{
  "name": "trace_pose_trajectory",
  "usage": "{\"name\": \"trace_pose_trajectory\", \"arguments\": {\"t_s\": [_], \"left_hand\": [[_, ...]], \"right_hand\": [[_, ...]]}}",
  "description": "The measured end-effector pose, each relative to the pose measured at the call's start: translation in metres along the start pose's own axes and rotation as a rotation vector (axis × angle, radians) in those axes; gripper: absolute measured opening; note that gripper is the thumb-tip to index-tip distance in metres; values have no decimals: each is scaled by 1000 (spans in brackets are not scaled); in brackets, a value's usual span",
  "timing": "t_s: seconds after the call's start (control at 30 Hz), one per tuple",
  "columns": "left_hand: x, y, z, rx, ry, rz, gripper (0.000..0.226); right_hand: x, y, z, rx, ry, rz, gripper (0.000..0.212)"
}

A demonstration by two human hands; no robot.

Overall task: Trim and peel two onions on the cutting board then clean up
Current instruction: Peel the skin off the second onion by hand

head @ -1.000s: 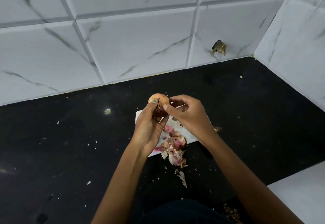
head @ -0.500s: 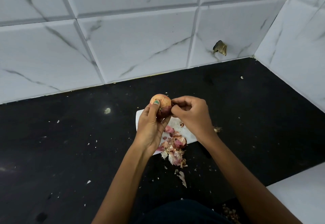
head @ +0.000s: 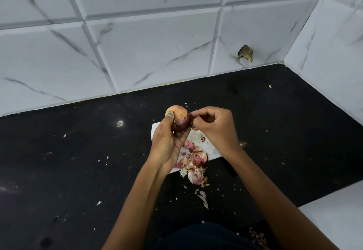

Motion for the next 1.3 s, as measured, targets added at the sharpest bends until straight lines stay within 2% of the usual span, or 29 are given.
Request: {"name": "trace_pose_trajectory", "arguments": {"t_s": [0.2,0.33,0.5,0.63,0.7,0.77,0.87,0.97,1.3], "left_hand": [[-1,-1,-2,-38,17,3,44],[-2,-5,-4,-57,55,-18,45],[-5,-4,-3,-42,94,1,43],[-5,-6,-3,-49,71,30,44],[-5,-6,-3,-51,82,27,45],[-6,-5,-4,-42,93,17,46],[-3,-3,-4,-30,67,-13,44],[-1,-2,-3,-30,45,-15,43],[6,-7,-4,-42,23,-73,41]], "right_hand": [[-3,4,3,10,65,-128,11],[-2,8,6,8,67,-63,28],[-5,11,5,55,128,-81,14],[-3,4,2,-8,131,-111,4],[-3,1,1,-22,148,-179,6],[-2,5,1,34,155,-223,17],[1,10,3,97,116,-130,24],[3,7,3,51,85,-97,16],[3,9,5,-4,55,17,16]]}}
Point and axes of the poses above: each hand's wrist, its own z-axis away from the middle knuckle, its own y-axis out of the palm, x = y × z, the point moved 7 cm from there along -z, towards the middle knuckle
